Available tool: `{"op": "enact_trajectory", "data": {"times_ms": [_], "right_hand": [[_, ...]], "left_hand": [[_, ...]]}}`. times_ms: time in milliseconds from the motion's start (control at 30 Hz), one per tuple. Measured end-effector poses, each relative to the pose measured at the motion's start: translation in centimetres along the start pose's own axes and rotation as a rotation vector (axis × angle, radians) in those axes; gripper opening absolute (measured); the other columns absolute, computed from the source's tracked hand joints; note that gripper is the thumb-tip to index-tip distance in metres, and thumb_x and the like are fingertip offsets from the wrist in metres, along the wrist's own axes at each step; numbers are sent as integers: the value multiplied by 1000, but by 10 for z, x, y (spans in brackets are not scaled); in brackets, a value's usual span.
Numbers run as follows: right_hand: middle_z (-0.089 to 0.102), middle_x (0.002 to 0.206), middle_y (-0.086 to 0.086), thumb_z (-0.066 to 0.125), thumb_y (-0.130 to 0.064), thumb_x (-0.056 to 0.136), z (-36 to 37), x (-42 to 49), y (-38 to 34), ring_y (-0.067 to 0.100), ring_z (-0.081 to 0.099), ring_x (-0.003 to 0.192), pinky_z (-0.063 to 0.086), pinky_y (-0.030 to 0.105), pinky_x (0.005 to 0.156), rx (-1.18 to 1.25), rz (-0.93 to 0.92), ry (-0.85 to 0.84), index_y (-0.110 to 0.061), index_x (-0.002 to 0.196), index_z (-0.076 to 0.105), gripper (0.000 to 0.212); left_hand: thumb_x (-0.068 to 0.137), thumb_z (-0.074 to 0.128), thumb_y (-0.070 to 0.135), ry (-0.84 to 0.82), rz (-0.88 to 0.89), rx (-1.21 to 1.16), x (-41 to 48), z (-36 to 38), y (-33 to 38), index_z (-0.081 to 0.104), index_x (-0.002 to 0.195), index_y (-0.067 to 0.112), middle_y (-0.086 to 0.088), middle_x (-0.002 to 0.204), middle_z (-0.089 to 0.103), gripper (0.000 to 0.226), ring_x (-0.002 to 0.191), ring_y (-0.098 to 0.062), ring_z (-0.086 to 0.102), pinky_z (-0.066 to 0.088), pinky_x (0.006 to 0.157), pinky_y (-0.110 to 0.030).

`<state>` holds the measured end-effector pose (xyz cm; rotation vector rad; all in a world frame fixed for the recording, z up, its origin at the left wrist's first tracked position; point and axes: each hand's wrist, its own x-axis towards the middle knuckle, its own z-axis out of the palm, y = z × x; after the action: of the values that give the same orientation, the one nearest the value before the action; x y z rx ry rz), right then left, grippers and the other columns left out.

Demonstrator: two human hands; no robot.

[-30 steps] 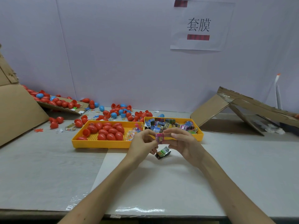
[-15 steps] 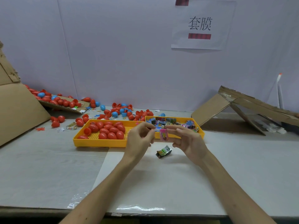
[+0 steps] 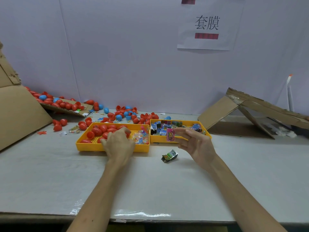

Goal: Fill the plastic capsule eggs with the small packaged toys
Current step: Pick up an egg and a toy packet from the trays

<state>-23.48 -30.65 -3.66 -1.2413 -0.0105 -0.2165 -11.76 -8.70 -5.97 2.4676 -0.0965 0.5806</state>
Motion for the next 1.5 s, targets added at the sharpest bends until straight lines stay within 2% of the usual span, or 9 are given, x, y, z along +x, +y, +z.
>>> {"op": "enact_trajectory", "data": {"times_ms": [167, 300, 433, 633, 733, 933, 1067, 1200, 1500], "right_hand": [[71, 121, 10, 52, -28, 86, 1, -1, -1, 28, 66, 104, 49, 30, 77, -6, -2, 33, -8, 115, 70, 39], [68, 124, 14, 50, -27, 89, 1, -2, -2, 30, 64, 107, 49, 31, 78, -12, -1, 44, -7, 116, 69, 39], [66, 128, 19, 49, -27, 92, 2, -3, -2, 34, 62, 111, 47, 36, 85, -10, -12, 57, -8, 112, 73, 37], [68, 126, 18, 49, -27, 91, -1, -1, -1, 38, 60, 114, 40, 48, 101, 4, -24, 58, -9, 107, 75, 35], [68, 125, 17, 50, -28, 91, 0, -2, -1, 35, 64, 110, 45, 44, 97, -5, -27, 51, -9, 107, 75, 35], [73, 116, 11, 51, -29, 88, 3, -4, -4, 27, 70, 100, 50, 33, 82, -12, -14, 55, -14, 99, 79, 33], [70, 121, 18, 50, -27, 90, 2, -3, -3, 35, 66, 109, 49, 47, 100, 22, -28, 44, -10, 102, 78, 34], [67, 124, 21, 51, -26, 90, 0, -2, -1, 41, 61, 115, 37, 57, 111, 15, -34, 47, -7, 104, 76, 34], [71, 121, 14, 46, -29, 96, 6, -6, -2, 31, 68, 107, 49, 33, 80, -40, -8, -9, -13, 103, 77, 36]], "left_hand": [[88, 77, 20, 196, 255, -321, -5, -5, 10, 69, 114, 20, 0, 111, 70, 27, 98, -19, 65, 49, 89, -40], [91, 72, 32, -102, 208, -796, -16, -9, 29, 70, 102, 27, 3, 99, 67, 12, 74, -12, 67, 57, 65, -23], [80, 73, 40, -377, 111, -1103, -28, -9, 39, 74, 95, 25, 12, 84, 75, 21, 63, -9, 70, 57, 61, -20], [82, 81, 13, -493, 26, -1219, -23, -6, 35, 75, 107, 29, 6, 107, 76, 31, 102, -10, 70, 58, 80, -26], [79, 83, 7, -506, 7, -1214, -23, -7, 35, 70, 111, 36, 7, 113, 72, 45, 102, -11, 70, 57, 77, -22], [76, 81, -5, -476, 37, -1196, -24, -5, 36, 74, 107, 24, -1, 110, 75, 43, 101, -18, 73, 55, 73, -18], [66, 88, 21, -512, 53, -1229, -25, -6, 37, 72, 111, 22, -6, 114, 73, 48, 100, -25, 74, 61, 82, -32], [70, 88, 17, -497, 88, -1191, -26, -4, 37, 70, 105, 27, 6, 107, 72, 41, 93, -12, 73, 58, 69, -21], [73, 80, -13, -539, 120, -1218, -26, 3, 35, 70, 91, 18, 7, 95, 75, 37, 96, -10, 72, 60, 78, -28]]}}
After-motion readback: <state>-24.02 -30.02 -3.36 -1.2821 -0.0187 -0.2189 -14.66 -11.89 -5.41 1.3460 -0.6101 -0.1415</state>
